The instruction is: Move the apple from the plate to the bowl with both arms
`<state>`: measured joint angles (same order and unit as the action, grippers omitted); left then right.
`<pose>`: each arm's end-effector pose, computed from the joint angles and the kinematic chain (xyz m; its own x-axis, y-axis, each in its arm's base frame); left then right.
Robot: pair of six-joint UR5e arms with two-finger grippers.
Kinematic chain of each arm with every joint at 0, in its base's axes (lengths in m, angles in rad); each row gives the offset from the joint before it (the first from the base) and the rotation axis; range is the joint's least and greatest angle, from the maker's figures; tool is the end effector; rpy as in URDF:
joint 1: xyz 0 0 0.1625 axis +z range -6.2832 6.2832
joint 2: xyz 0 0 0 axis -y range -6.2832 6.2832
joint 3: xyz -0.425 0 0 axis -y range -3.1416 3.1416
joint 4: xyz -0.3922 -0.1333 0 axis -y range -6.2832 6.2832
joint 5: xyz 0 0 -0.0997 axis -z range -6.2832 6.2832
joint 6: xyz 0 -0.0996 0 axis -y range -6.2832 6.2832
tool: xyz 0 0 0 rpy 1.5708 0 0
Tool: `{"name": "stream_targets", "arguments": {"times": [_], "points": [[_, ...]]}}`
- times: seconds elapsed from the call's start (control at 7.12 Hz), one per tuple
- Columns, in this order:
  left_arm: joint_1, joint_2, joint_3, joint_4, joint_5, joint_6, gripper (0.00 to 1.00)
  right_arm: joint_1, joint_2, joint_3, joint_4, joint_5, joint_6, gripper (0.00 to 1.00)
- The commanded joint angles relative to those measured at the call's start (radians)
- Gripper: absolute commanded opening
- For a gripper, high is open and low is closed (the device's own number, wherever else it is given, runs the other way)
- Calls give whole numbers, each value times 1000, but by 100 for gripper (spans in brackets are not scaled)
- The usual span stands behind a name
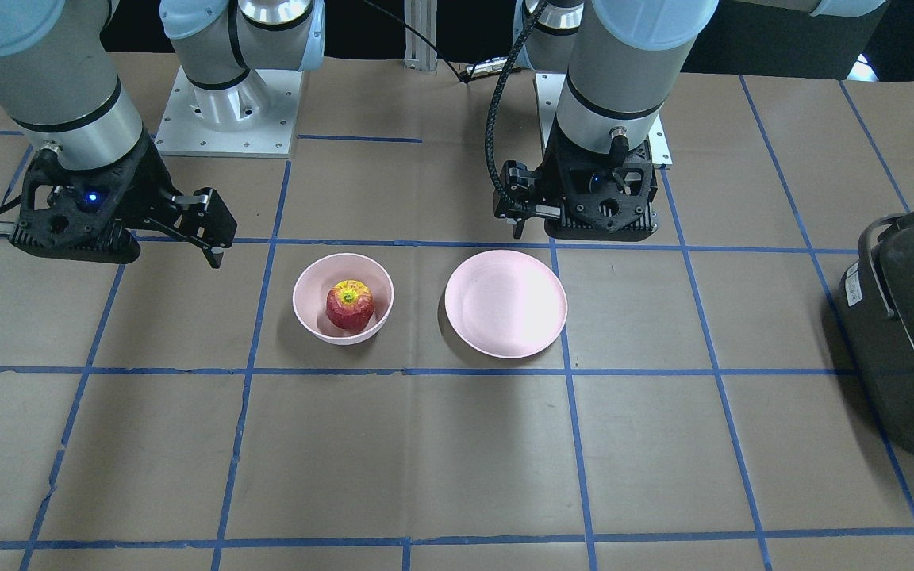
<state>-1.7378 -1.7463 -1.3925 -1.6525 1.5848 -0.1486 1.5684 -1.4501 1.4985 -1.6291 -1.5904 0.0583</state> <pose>-0.2228 -0.5283 0.4749 -0.9995 0.0199 -0.0255 0.0179 0.9970 0.0759 0.1300 -0.5439 0.4668 -0.9980 0.0608 0.0190 0.0606 0.9981 -0.0110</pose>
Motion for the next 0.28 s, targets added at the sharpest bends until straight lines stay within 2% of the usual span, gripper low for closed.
{"name": "stream_targets", "arguments": {"times": [0.0, 0.14], "points": [[-2, 2, -3, -1, 0, -6, 100, -1, -3, -1, 0, -8, 0, 100], [-2, 8, -5, -1, 0, -6, 100, -2, -4, -1, -2, -6, 0, 100]]}}
